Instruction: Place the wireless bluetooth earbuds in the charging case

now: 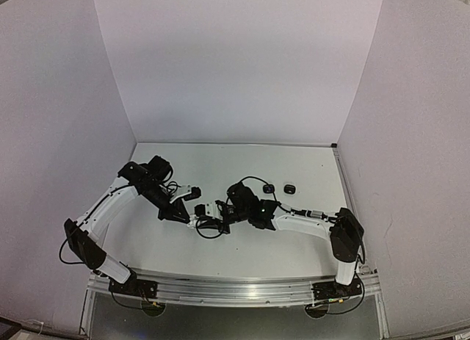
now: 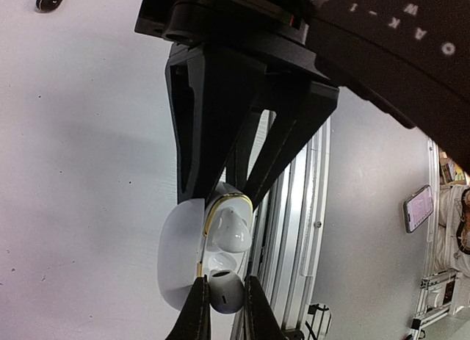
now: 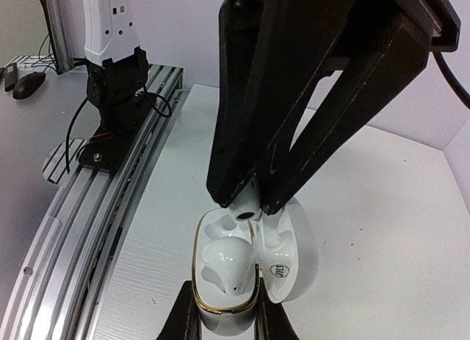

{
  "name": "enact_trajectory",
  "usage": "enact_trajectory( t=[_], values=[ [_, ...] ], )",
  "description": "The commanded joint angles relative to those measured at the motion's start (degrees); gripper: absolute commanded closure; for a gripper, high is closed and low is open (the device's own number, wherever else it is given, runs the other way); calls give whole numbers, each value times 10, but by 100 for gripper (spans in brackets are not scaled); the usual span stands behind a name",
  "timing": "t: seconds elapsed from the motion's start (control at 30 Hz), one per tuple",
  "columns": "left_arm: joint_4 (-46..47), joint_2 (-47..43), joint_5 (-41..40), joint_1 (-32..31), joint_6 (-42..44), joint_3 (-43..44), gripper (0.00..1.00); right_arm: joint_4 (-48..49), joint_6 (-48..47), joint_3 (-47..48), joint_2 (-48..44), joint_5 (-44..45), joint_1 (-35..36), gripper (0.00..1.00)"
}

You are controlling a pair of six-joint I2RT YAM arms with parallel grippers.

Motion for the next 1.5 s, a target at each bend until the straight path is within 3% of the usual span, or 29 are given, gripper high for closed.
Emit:
enact_trajectory(
  t=[0.0, 0.53, 1.0, 1.47],
  values=[
    [-201, -5, 18, 3, 10, -2, 100, 26, 1, 12, -5, -24, 7, 100],
    [-202, -18, 45, 2, 7, 26, 100, 31, 16, 14, 6, -18, 2, 100],
    [-202, -37, 64, 1, -16, -8, 100, 32, 22, 12, -2, -13, 3, 100],
    [-202, -44, 26, 1, 8, -24, 100, 32, 17, 11, 0, -23, 3, 100]
  ],
)
